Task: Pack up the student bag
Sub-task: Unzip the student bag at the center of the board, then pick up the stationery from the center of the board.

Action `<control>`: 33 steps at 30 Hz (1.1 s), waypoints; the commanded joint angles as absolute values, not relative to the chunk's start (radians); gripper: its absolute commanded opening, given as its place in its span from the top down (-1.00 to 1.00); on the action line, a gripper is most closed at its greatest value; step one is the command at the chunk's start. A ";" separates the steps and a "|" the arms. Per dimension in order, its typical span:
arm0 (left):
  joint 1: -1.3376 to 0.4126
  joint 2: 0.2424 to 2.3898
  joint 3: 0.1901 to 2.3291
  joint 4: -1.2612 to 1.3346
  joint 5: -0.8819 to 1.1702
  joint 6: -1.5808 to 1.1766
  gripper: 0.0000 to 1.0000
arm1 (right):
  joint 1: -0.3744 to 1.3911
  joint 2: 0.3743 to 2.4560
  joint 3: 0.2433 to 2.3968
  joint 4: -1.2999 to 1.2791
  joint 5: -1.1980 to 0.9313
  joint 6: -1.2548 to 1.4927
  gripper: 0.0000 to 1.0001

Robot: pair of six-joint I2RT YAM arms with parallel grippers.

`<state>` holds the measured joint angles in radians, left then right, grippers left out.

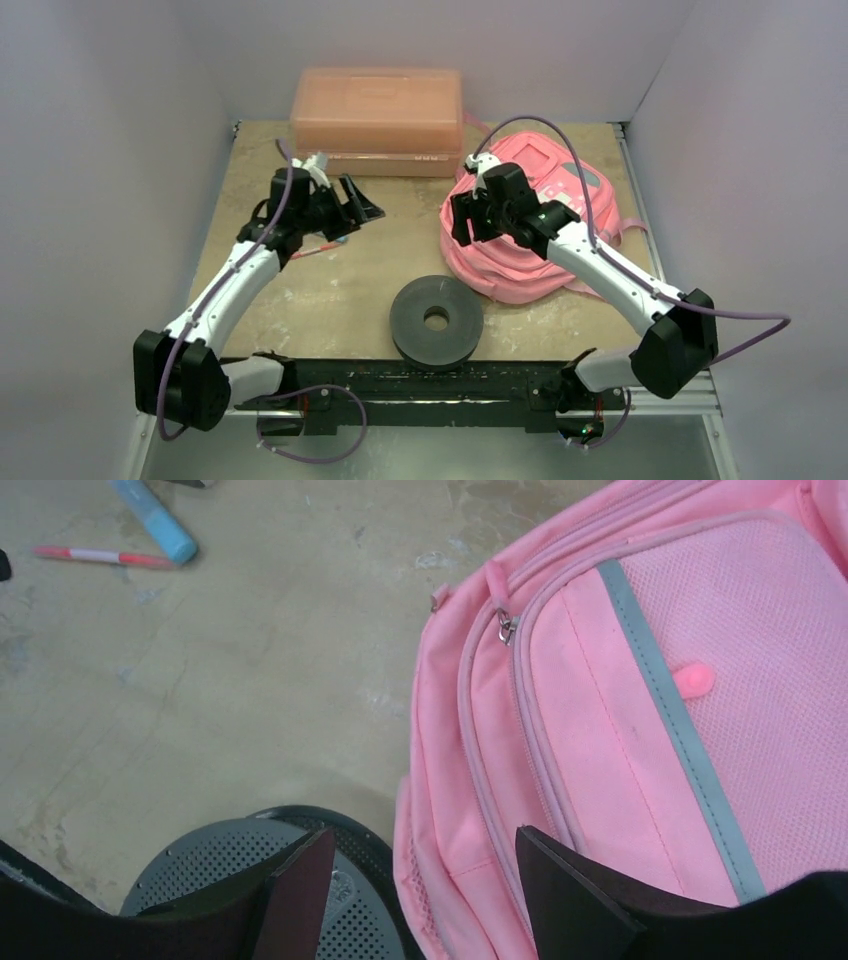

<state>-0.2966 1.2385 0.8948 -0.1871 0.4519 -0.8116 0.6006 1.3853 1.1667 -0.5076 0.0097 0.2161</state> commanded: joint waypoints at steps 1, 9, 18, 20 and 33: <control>-0.174 1.156 1.010 -0.703 0.162 -0.663 -0.59 | 0.606 1.347 1.232 -0.487 0.039 0.185 -0.43; -0.076 1.094 0.889 -0.553 0.384 -0.857 -0.61 | 0.718 1.303 1.199 -0.638 0.476 0.123 -0.47; -0.074 1.052 0.827 -0.492 0.430 -0.891 -0.59 | 0.735 1.341 1.091 -0.674 0.627 0.070 -0.43; -0.074 1.044 0.816 -0.473 0.463 -0.887 -0.59 | 0.733 1.361 1.082 -0.659 0.686 0.060 -0.42; -0.074 0.920 0.720 -0.424 0.578 -0.852 -0.72 | 0.732 1.411 1.190 -0.655 0.860 0.083 0.37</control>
